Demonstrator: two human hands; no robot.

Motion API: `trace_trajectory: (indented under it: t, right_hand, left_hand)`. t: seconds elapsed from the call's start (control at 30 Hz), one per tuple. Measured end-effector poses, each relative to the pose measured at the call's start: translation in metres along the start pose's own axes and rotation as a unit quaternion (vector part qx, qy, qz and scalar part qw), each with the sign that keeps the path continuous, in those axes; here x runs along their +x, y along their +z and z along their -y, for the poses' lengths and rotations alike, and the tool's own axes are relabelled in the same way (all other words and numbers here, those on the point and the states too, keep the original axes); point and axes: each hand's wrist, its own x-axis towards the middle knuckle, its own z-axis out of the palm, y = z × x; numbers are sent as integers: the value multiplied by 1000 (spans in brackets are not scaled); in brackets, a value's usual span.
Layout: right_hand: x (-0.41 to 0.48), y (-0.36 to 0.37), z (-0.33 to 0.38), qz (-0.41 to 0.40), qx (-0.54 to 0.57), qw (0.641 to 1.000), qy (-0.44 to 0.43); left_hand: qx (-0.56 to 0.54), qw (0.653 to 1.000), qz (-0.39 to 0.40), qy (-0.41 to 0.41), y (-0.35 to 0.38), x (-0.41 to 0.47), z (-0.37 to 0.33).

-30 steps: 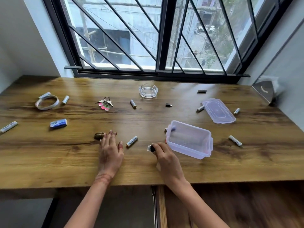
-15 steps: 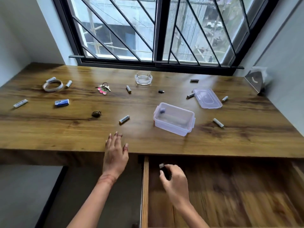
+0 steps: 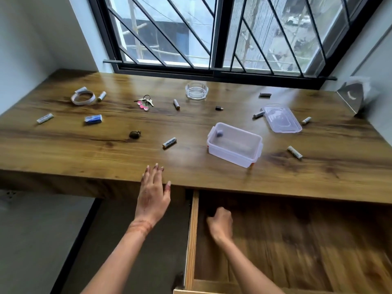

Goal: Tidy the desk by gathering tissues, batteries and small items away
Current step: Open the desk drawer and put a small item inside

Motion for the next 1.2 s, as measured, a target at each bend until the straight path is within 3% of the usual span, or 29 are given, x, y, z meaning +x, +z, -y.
trace_trajectory:
  t: [0.6, 0.73, 0.97, 1.1, 1.2]
  right_hand:
    - [-30, 4, -31, -7, -6, 1000, -3]
    - [-28, -25, -13, -106, -20, 991, -77]
    - [3, -86, 65, -233, 67, 947, -212]
    - [41, -113, 111, -255, 97, 925, -264]
    - [85, -124, 135, -255, 54, 921, -288]
  left_hand:
    - [11, 999, 5, 36, 23, 9, -5]
    - [33, 997, 3, 69, 22, 15, -8]
    - [77, 985, 23, 151, 24, 49, -25]
    - [76, 976, 80, 186, 31, 67, -31]
    - [121, 967, 129, 184, 40, 86, -26]
